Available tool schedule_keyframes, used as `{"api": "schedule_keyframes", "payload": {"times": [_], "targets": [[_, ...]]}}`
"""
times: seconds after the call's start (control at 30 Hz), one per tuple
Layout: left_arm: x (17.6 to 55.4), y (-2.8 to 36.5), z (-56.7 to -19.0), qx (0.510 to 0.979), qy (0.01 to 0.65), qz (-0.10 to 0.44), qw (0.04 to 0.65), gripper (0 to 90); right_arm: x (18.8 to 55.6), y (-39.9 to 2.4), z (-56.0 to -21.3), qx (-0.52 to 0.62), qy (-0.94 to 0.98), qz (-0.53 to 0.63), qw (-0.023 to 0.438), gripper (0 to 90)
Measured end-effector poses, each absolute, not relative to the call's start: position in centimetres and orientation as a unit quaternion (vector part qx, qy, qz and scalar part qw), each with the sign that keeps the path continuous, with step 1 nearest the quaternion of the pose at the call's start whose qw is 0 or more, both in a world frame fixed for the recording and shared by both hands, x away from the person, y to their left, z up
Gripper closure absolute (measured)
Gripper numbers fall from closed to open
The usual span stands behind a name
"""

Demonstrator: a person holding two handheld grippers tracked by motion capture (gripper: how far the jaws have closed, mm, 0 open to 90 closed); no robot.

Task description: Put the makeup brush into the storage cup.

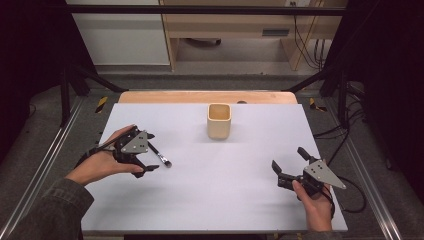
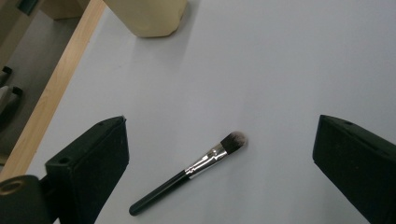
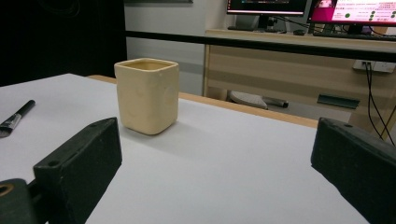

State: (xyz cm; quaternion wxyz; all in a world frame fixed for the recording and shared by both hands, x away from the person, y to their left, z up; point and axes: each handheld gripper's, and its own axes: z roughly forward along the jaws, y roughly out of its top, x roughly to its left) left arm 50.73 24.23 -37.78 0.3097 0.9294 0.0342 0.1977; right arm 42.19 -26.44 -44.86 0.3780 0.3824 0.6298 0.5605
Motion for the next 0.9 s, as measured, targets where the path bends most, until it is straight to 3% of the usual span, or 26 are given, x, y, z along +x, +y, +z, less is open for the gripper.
{"api": "schedule_keyframes", "payload": {"times": [0.4, 0.9], "targets": [[53.0, 23.5, -38.8, 0.957, -0.009, 0.189, 0.22, 3.6, 42.3, -26.4, -44.9, 0.381, 0.629, 0.562, 0.378, 2.3], [55.1, 22.9, -39.7, 0.965, -0.007, 0.185, 0.187, 3.5, 42.3, -26.5, -44.9, 0.382, 0.629, 0.562, 0.378, 2.3]]}}
